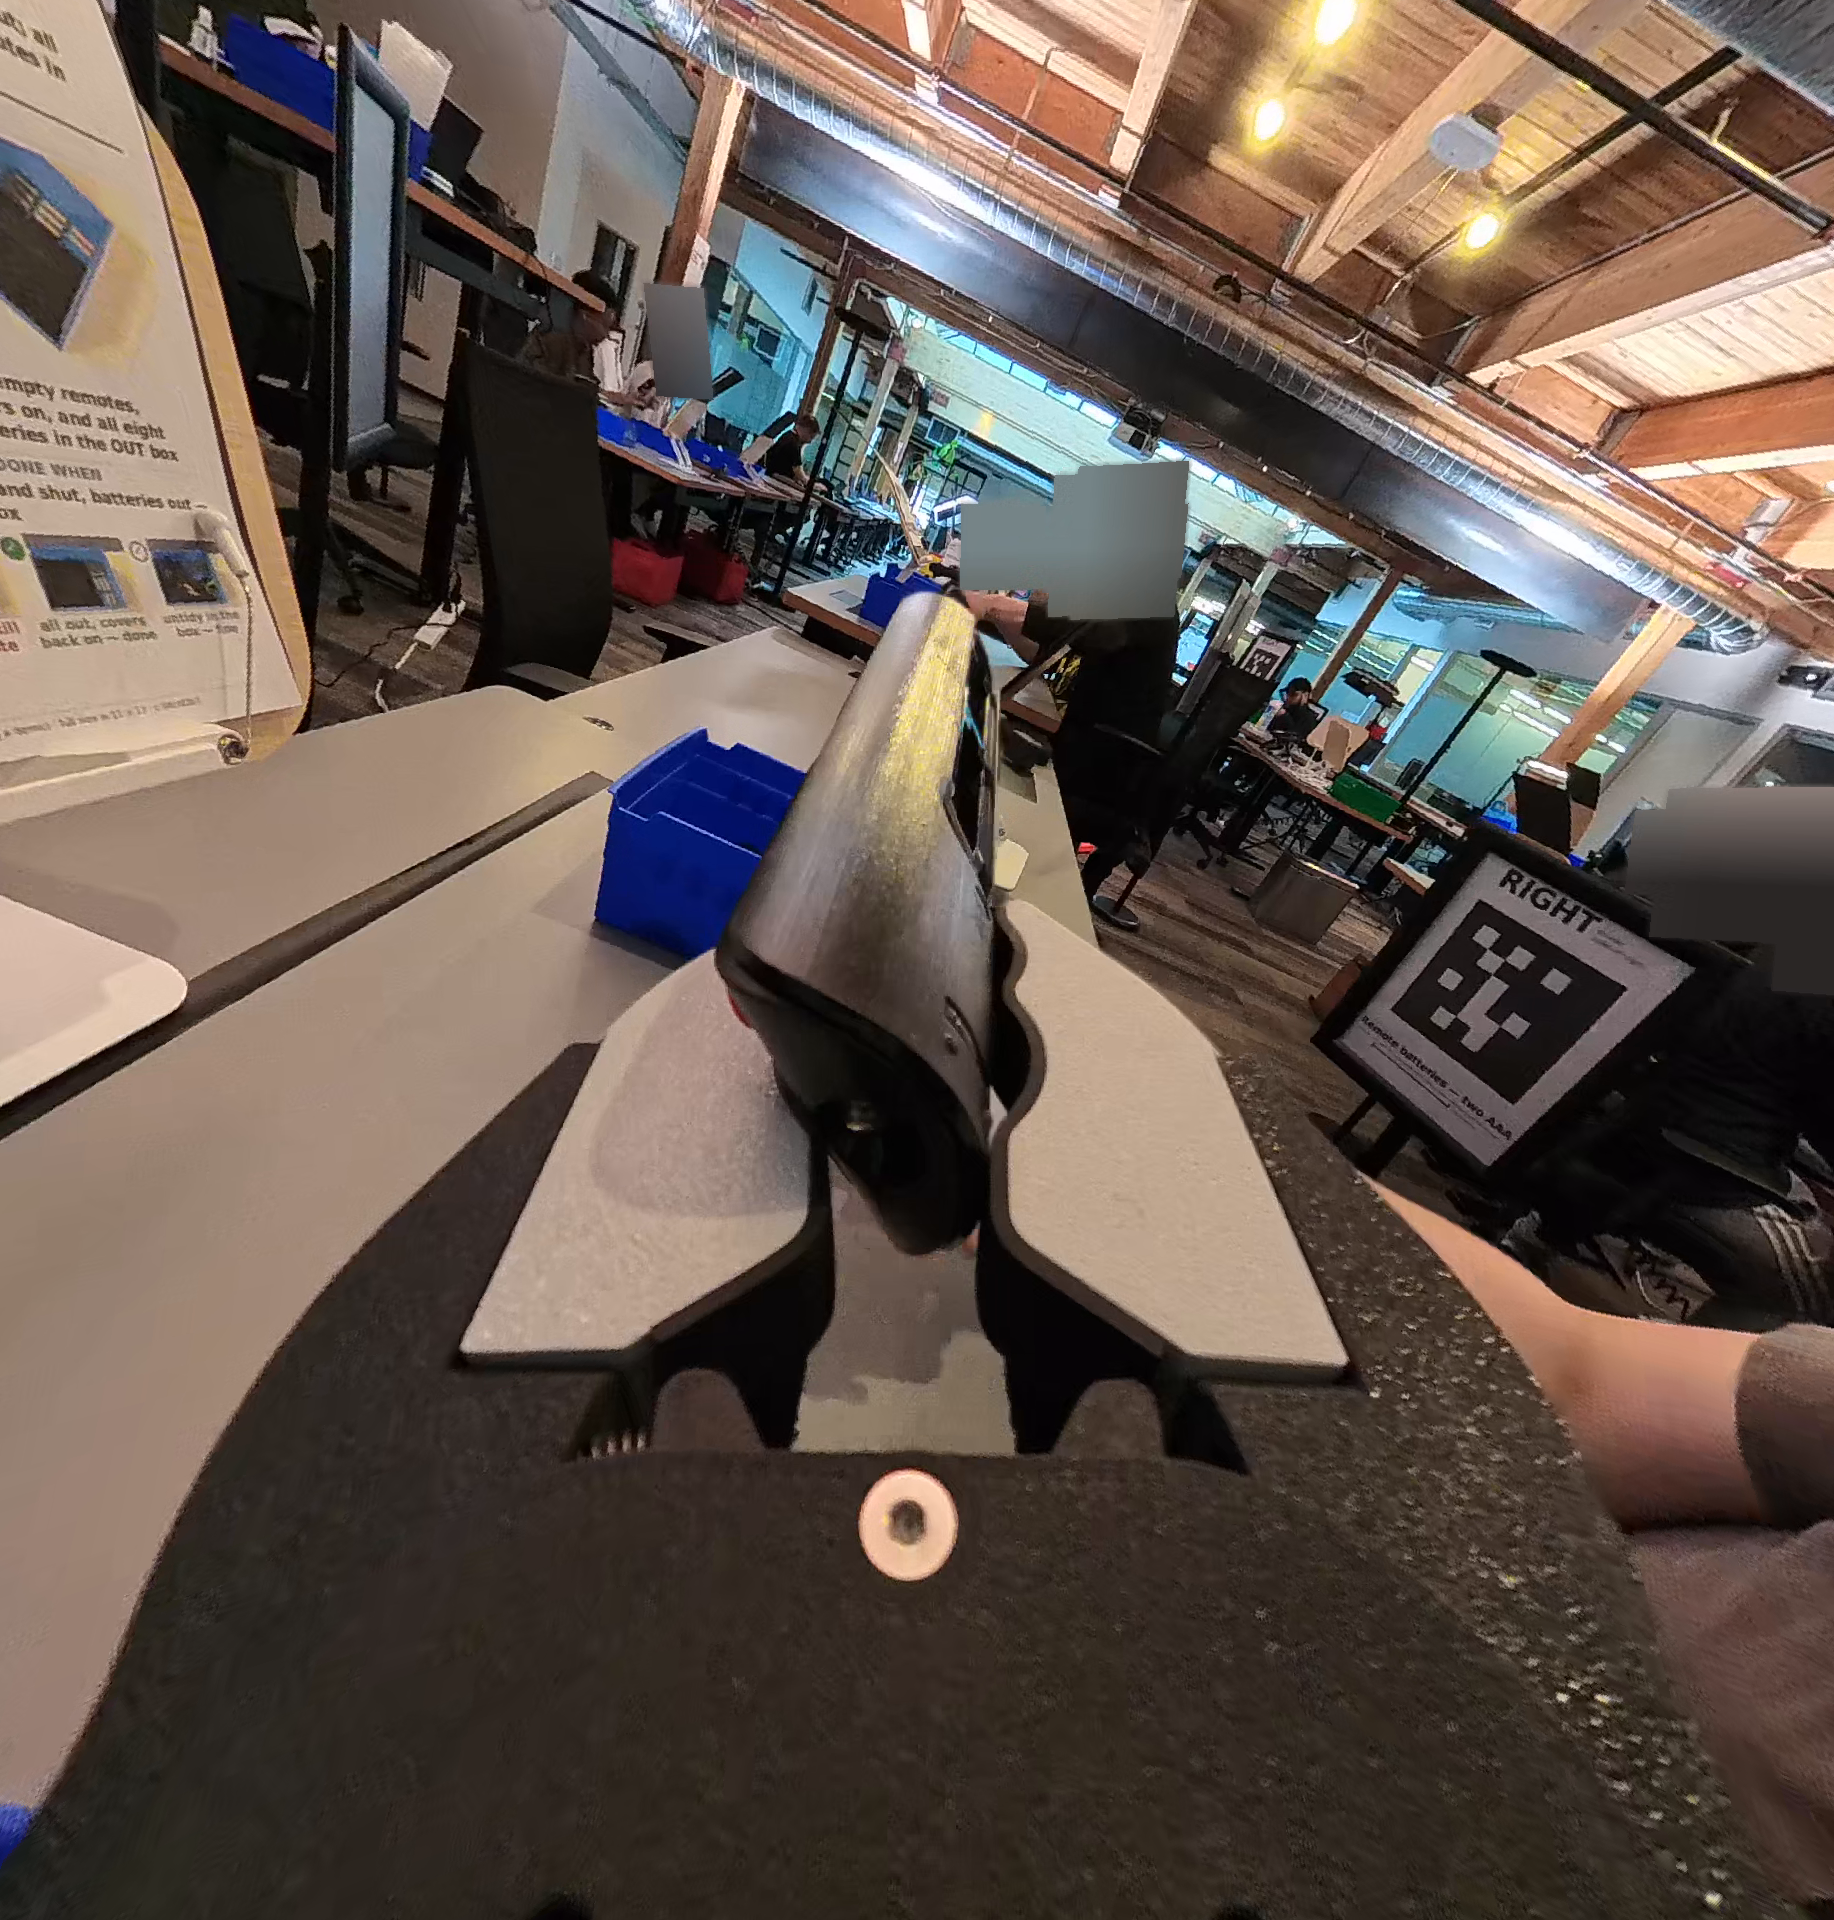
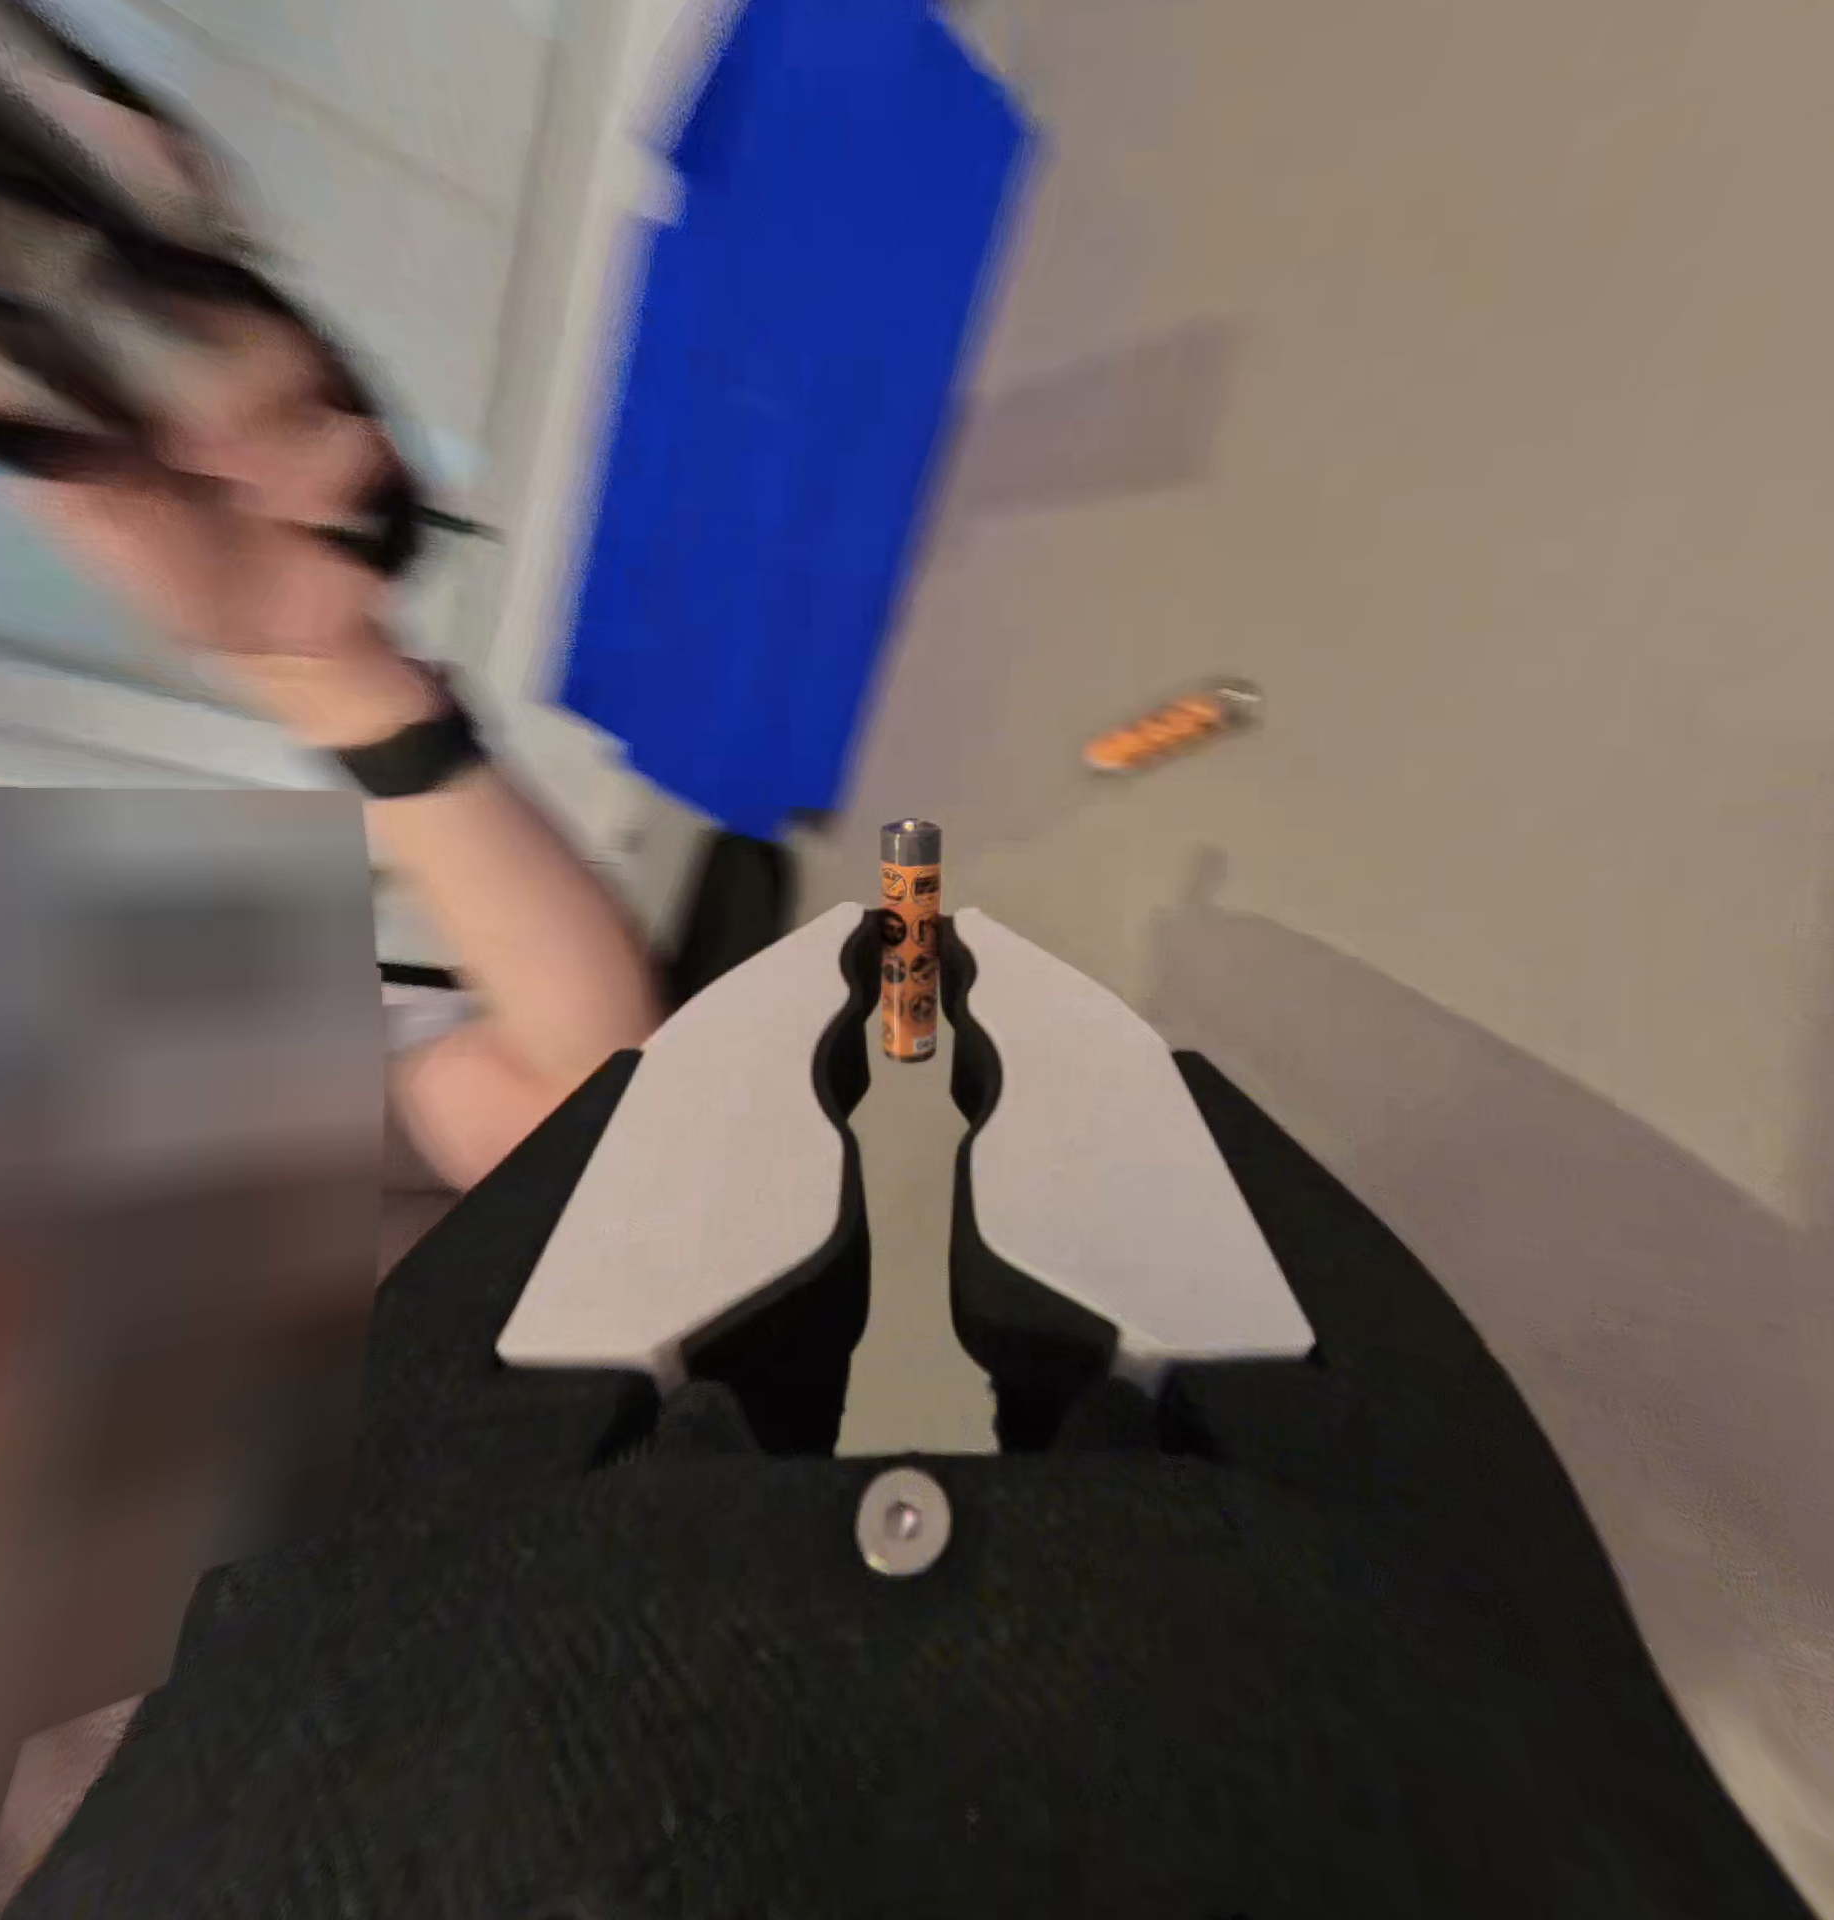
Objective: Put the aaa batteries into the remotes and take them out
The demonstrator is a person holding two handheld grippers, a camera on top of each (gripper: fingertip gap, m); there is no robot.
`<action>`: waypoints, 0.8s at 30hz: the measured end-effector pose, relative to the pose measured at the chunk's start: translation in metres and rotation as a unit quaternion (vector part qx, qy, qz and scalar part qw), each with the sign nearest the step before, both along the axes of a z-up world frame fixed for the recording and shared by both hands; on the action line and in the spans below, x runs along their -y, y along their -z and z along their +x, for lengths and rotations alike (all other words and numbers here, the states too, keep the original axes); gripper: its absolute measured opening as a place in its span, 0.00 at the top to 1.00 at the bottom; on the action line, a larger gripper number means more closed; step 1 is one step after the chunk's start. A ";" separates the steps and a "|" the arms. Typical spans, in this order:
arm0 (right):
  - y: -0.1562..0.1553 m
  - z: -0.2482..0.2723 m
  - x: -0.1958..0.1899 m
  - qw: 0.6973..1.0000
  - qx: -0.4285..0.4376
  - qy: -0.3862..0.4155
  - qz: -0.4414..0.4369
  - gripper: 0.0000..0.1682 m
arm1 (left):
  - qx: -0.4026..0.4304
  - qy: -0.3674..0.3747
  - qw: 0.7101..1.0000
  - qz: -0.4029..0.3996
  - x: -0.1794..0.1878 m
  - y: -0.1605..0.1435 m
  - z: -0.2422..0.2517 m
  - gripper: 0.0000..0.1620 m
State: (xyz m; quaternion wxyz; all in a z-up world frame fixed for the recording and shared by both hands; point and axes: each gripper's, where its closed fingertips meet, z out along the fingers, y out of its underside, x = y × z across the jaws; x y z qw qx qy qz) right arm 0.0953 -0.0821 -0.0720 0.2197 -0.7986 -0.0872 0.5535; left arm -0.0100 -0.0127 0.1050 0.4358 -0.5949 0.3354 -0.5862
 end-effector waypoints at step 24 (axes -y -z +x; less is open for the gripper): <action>-0.182 0.032 0.071 0.882 -0.364 -0.262 0.147 0.94 | -0.057 0.037 0.997 -0.035 0.010 0.037 0.062 0.83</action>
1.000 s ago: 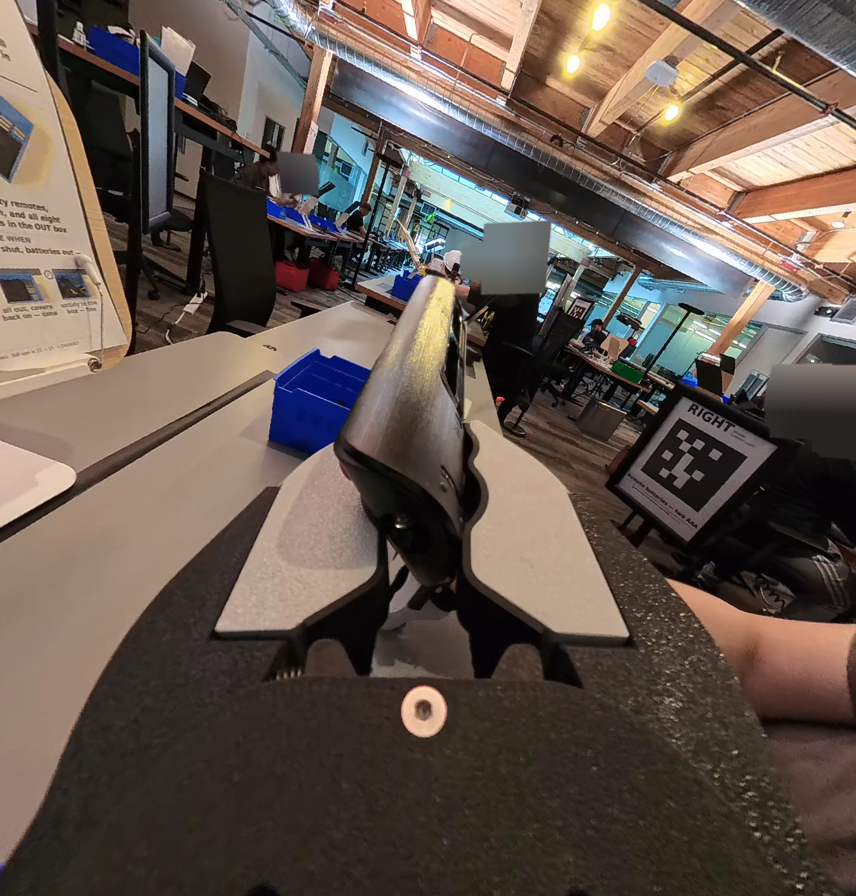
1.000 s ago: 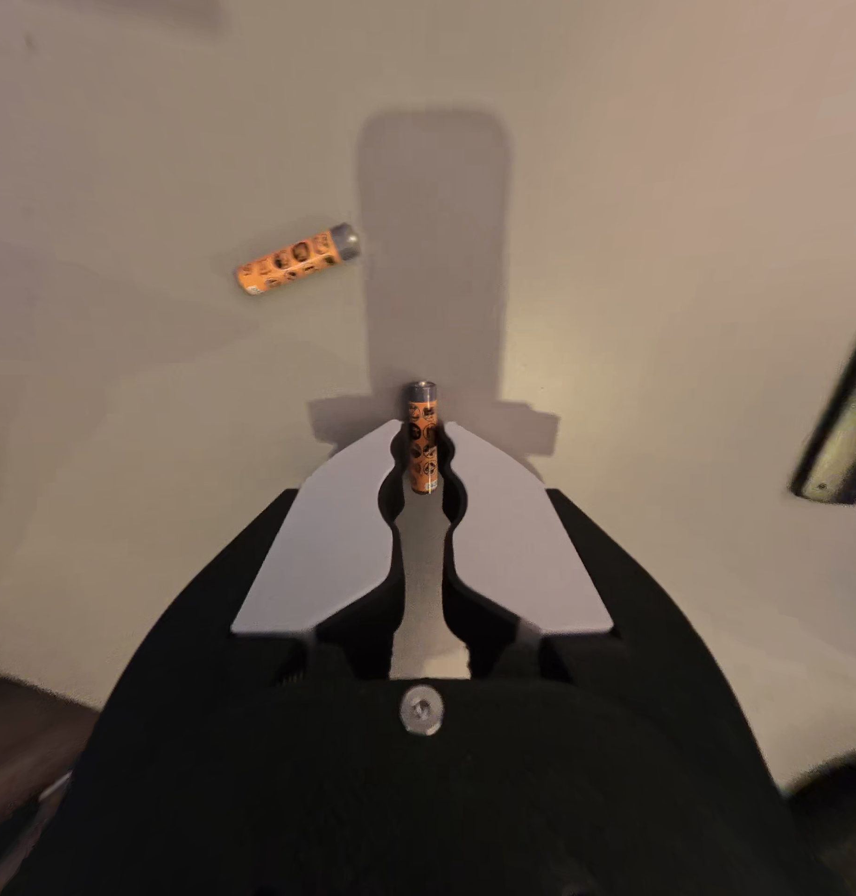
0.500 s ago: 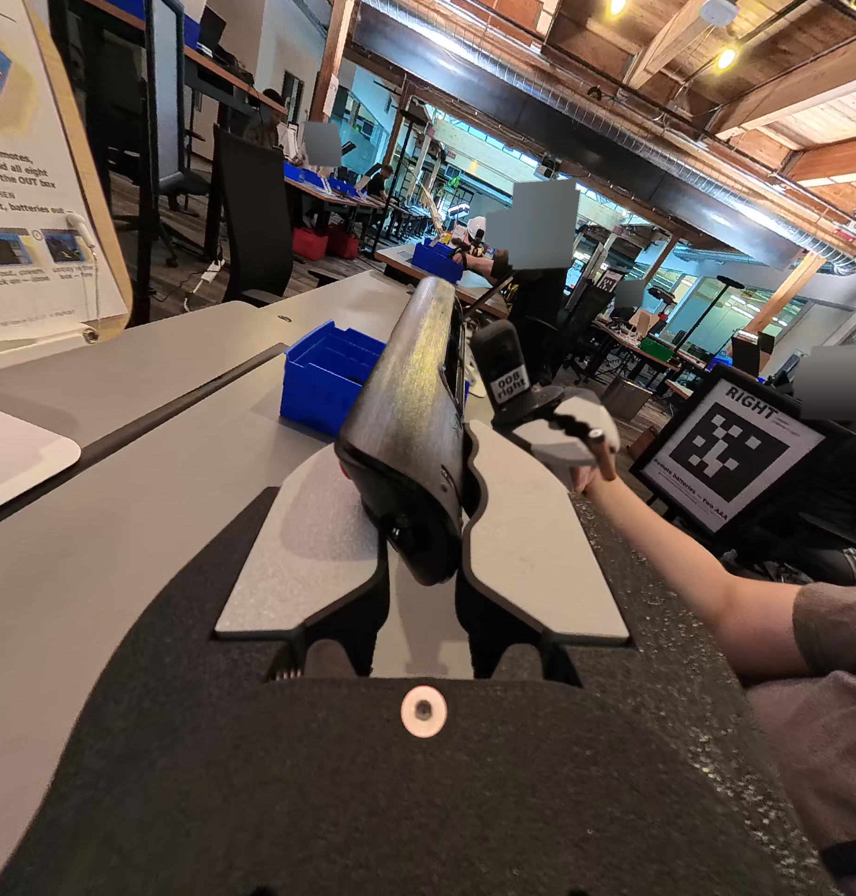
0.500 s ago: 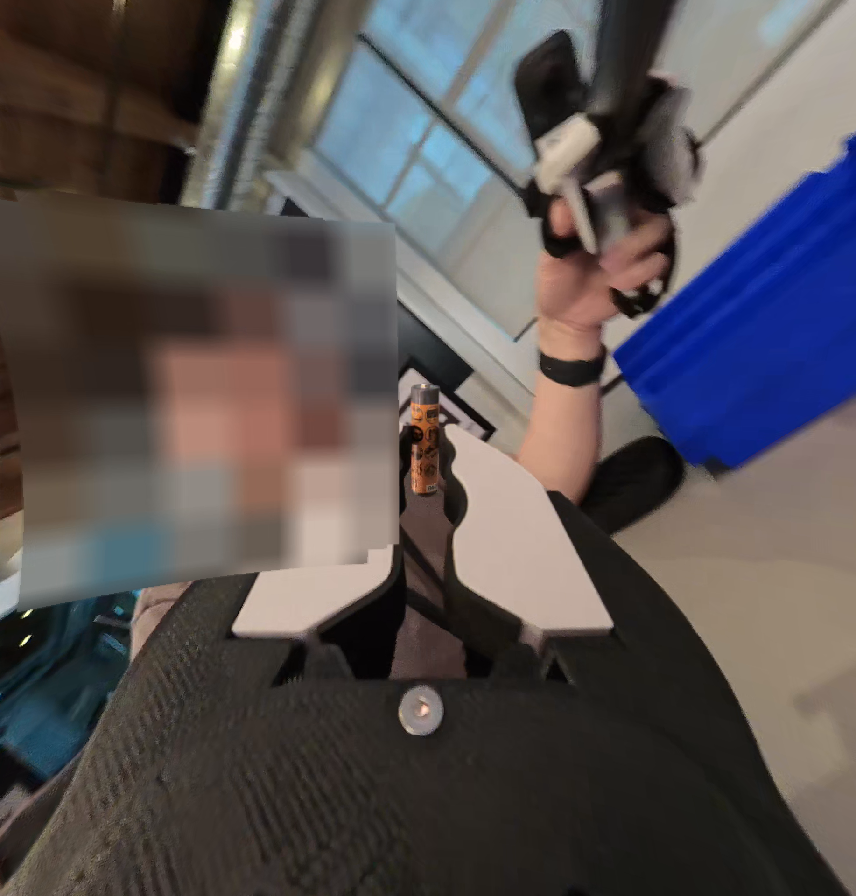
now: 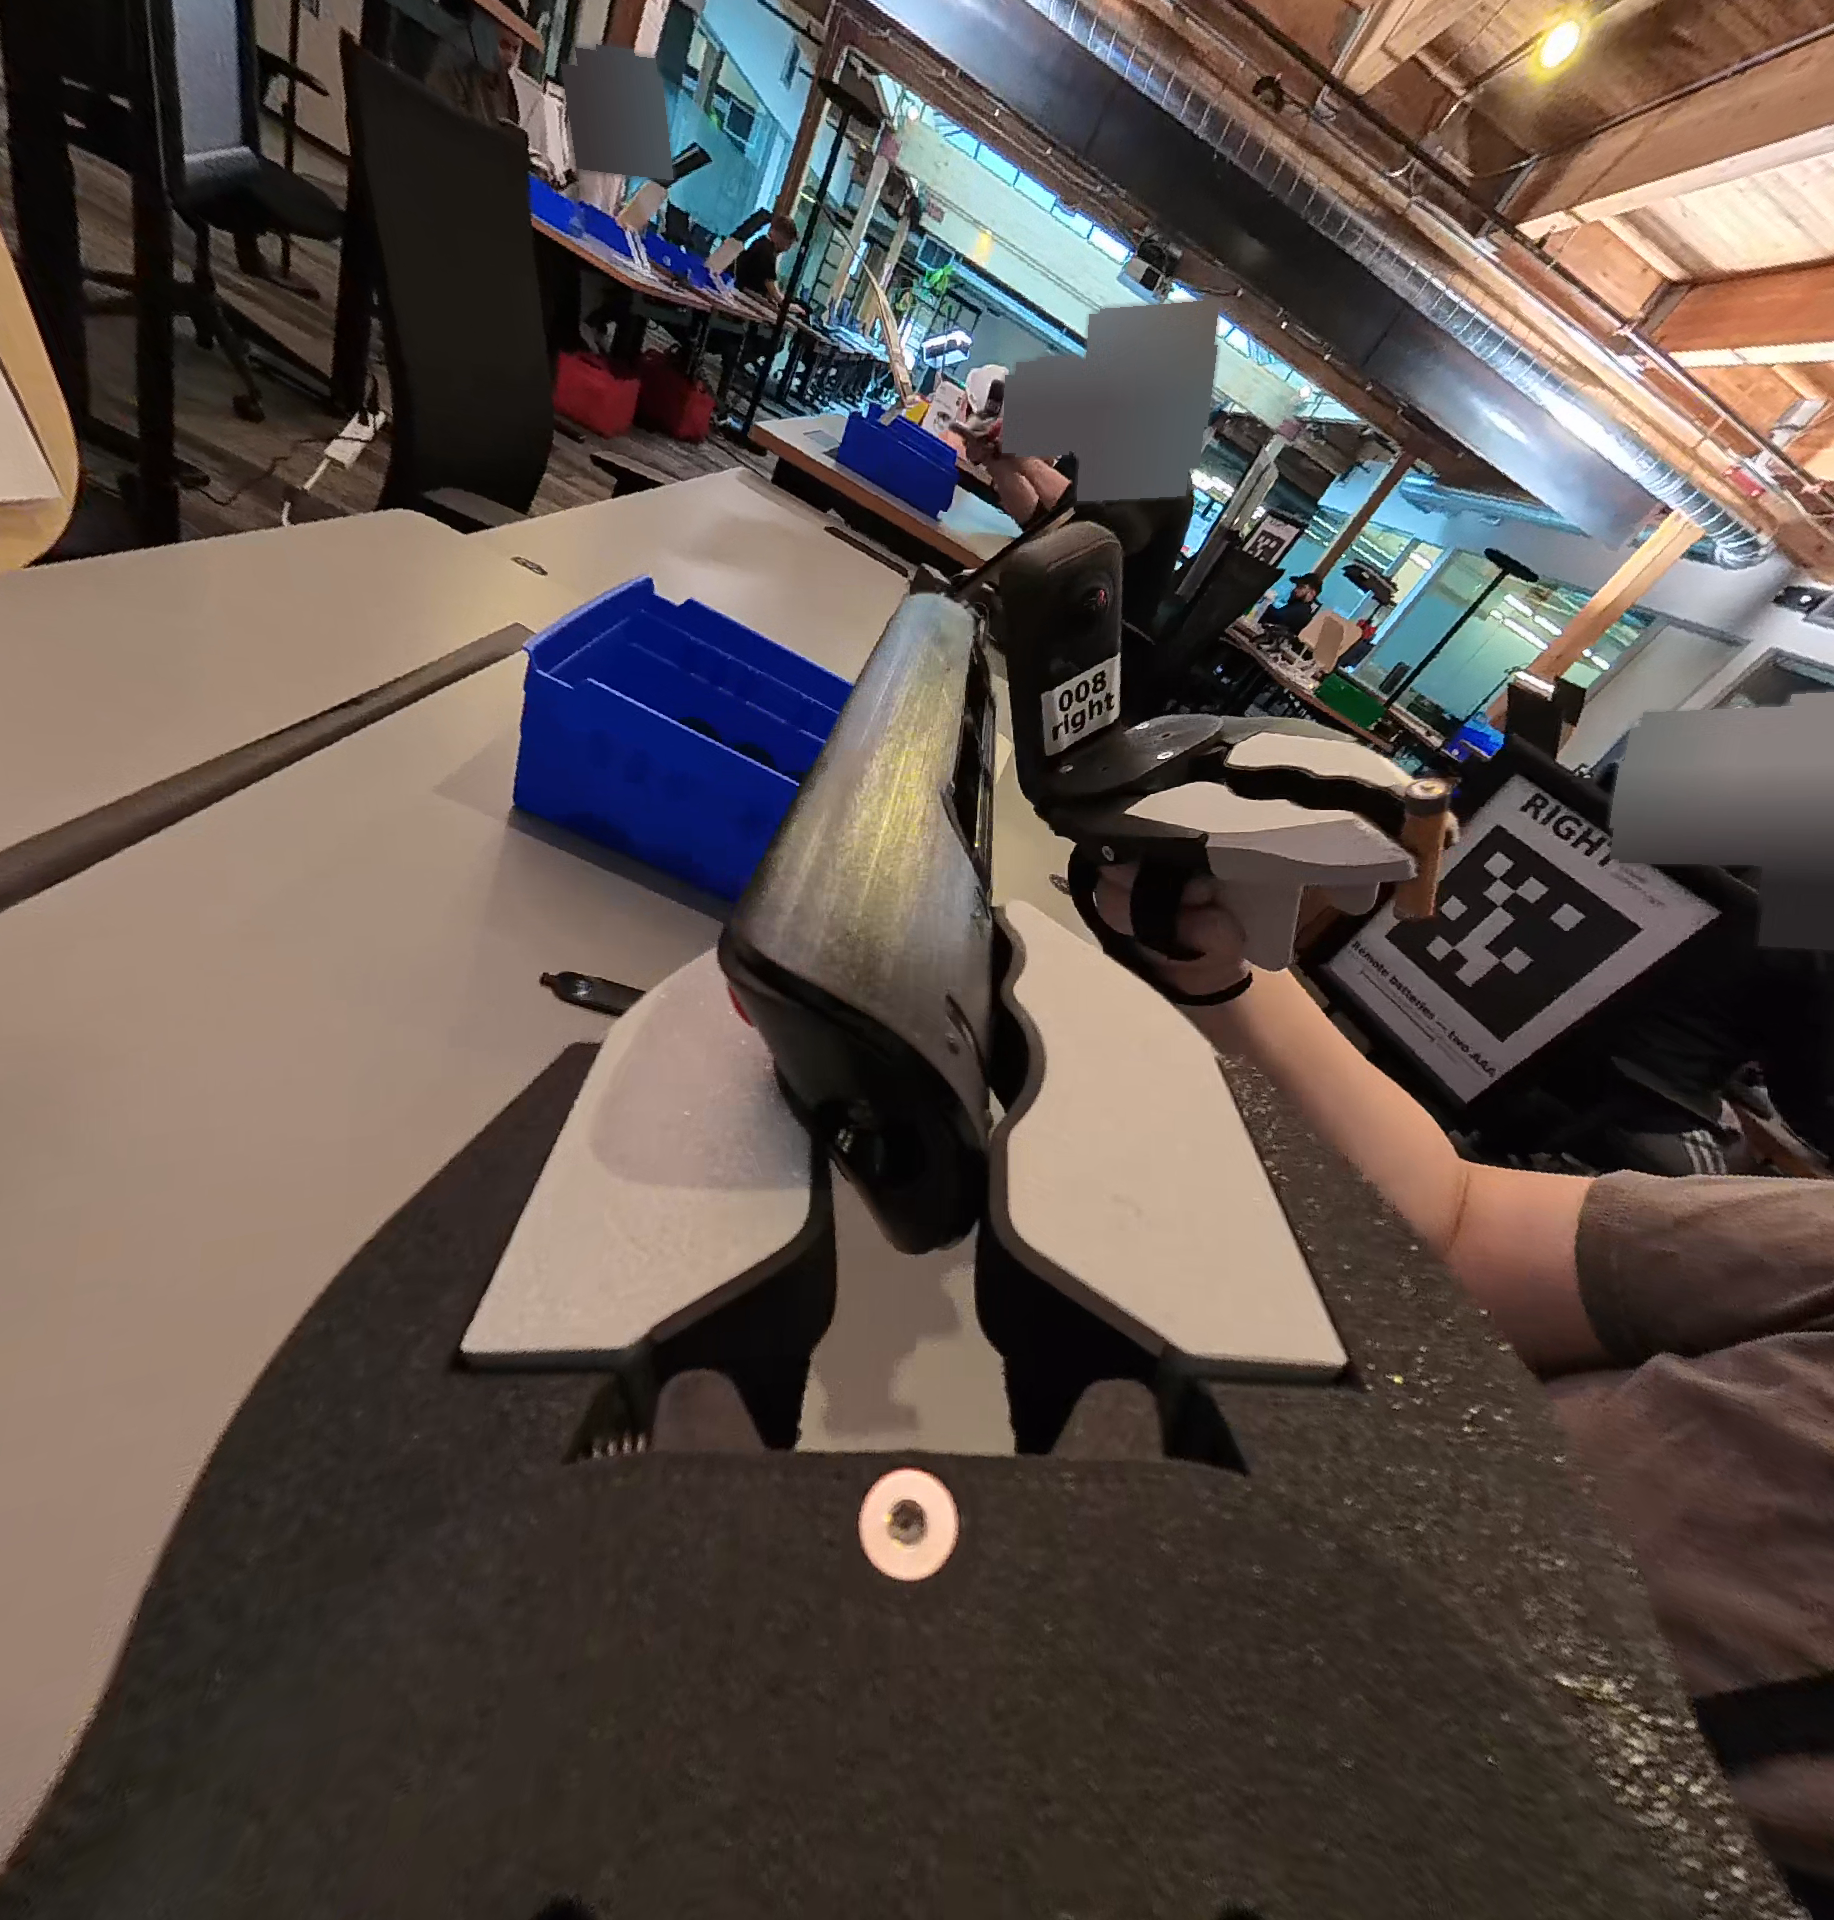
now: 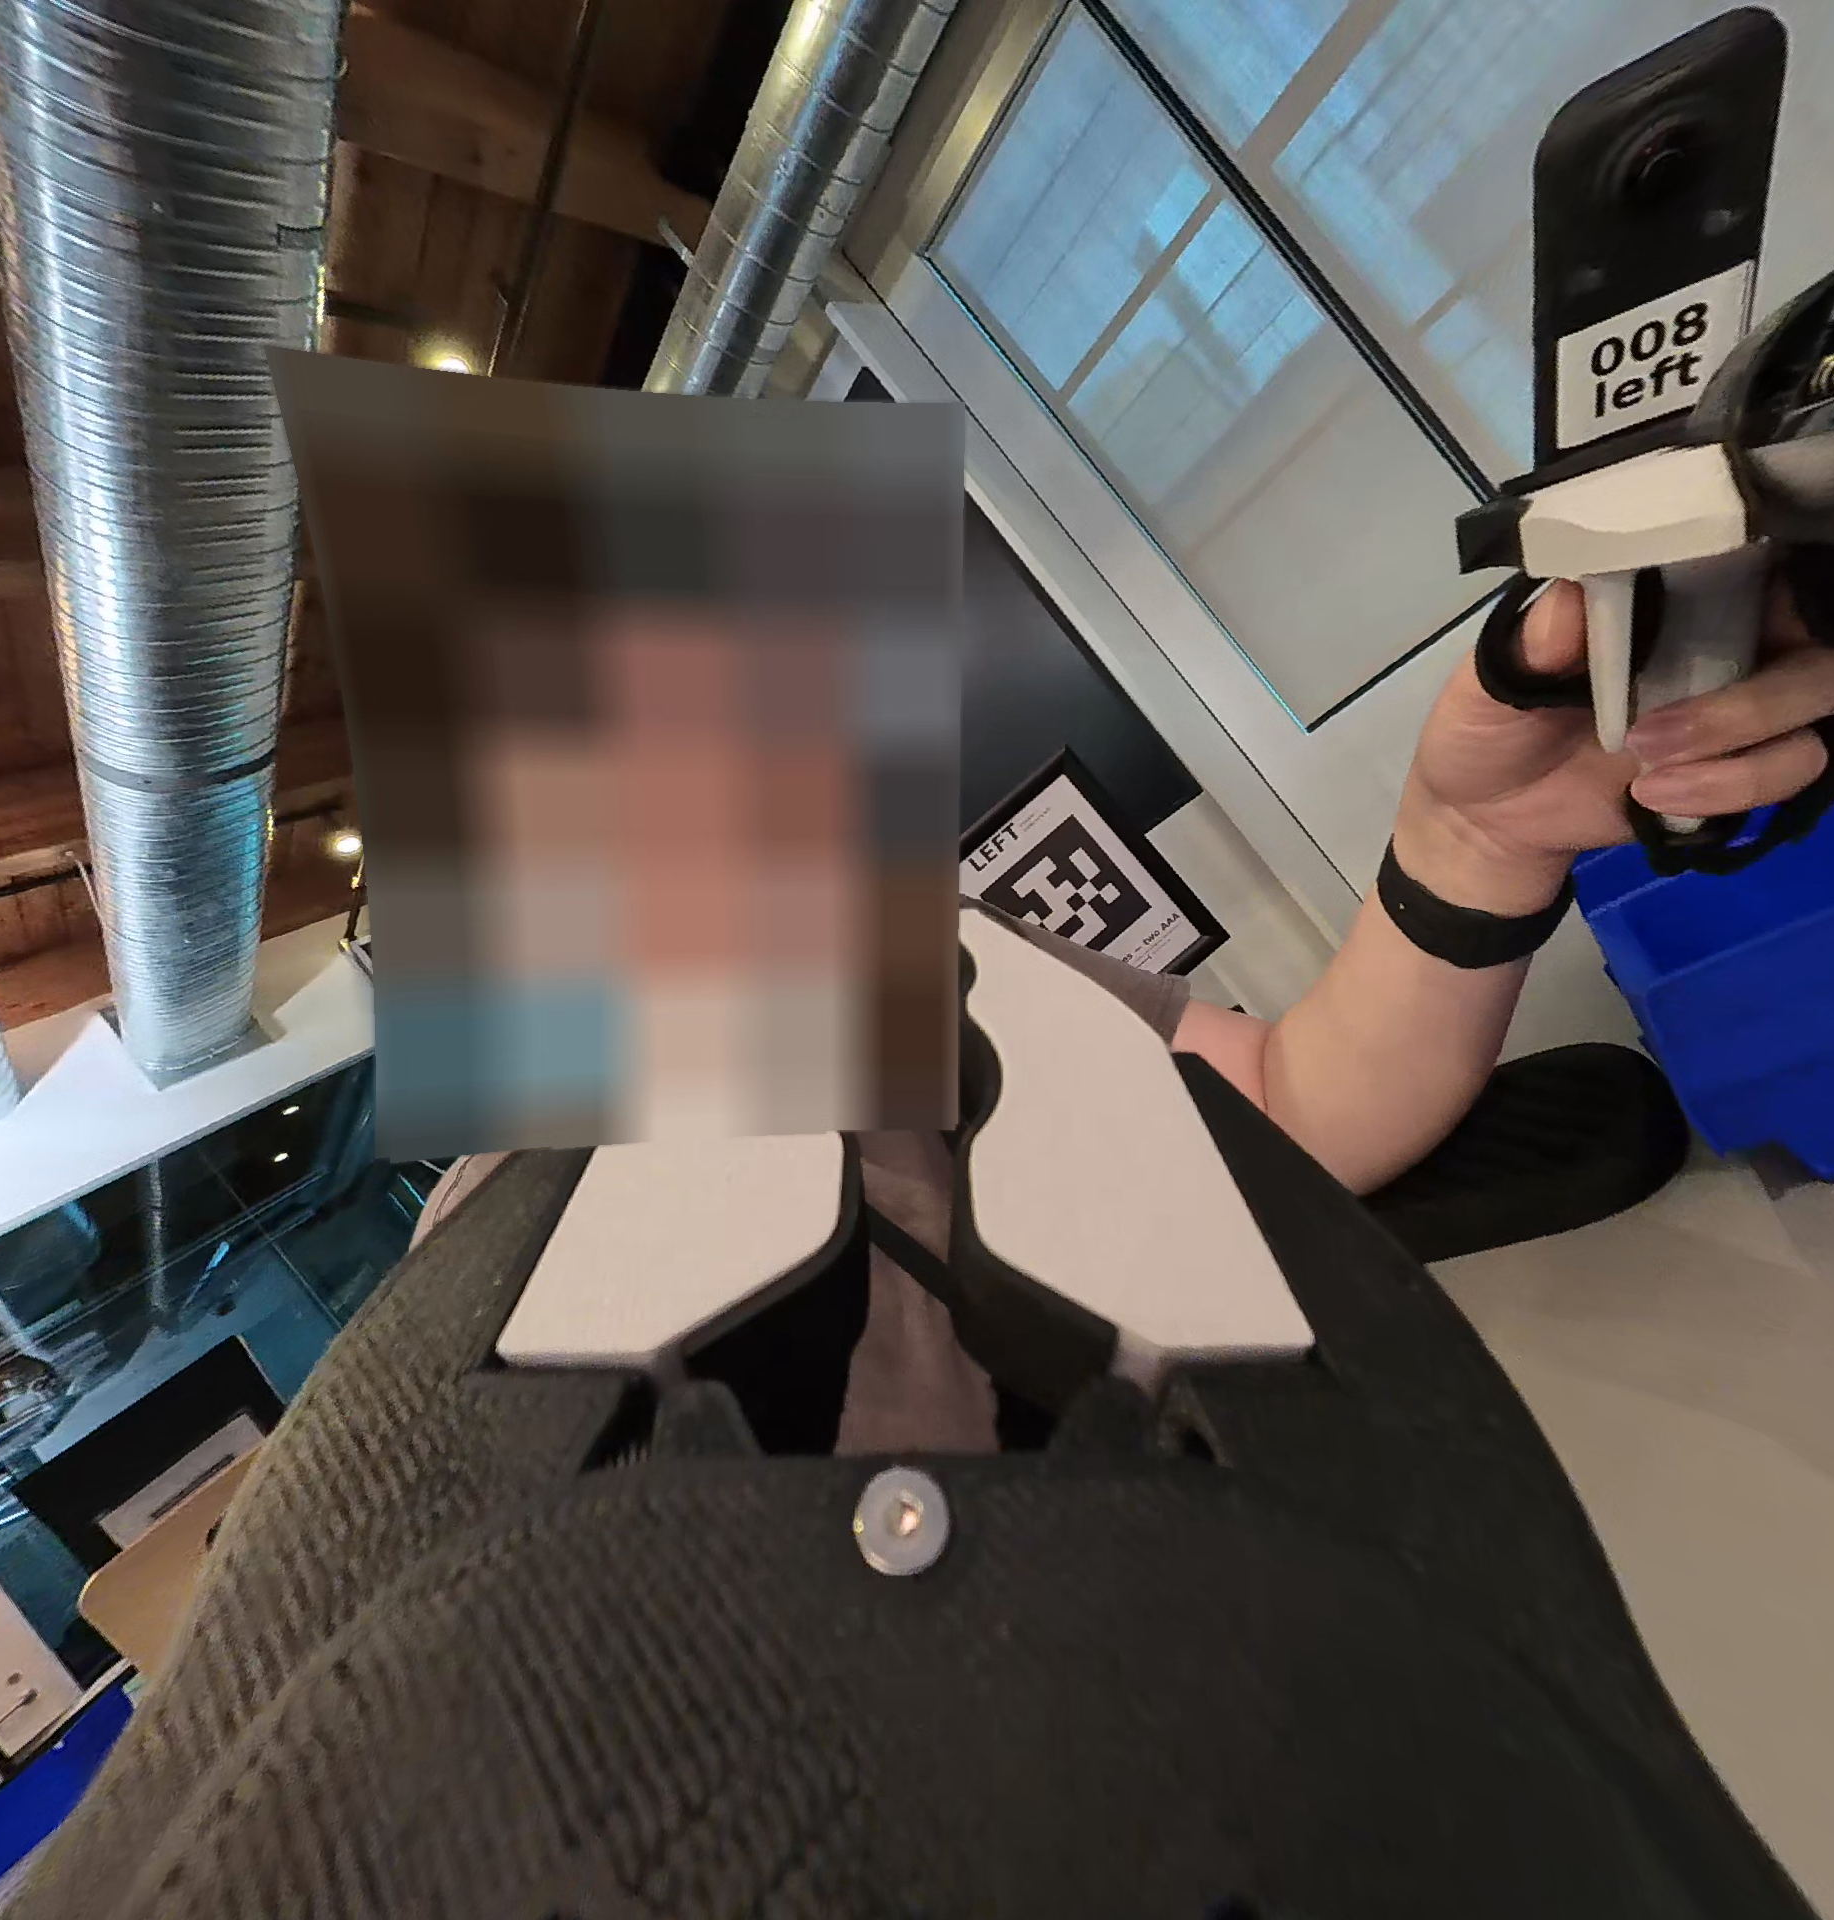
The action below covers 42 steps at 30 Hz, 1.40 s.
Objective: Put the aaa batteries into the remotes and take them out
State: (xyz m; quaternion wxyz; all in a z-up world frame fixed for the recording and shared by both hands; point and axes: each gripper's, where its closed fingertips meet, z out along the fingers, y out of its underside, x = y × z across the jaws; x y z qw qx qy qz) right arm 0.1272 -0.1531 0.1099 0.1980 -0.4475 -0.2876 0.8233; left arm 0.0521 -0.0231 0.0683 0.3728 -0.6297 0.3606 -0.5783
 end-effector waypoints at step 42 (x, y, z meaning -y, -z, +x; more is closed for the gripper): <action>0.041 -0.041 -0.114 0.723 0.439 0.219 0.487 0.93 | -0.040 0.046 0.991 -0.122 0.014 0.046 0.041 0.83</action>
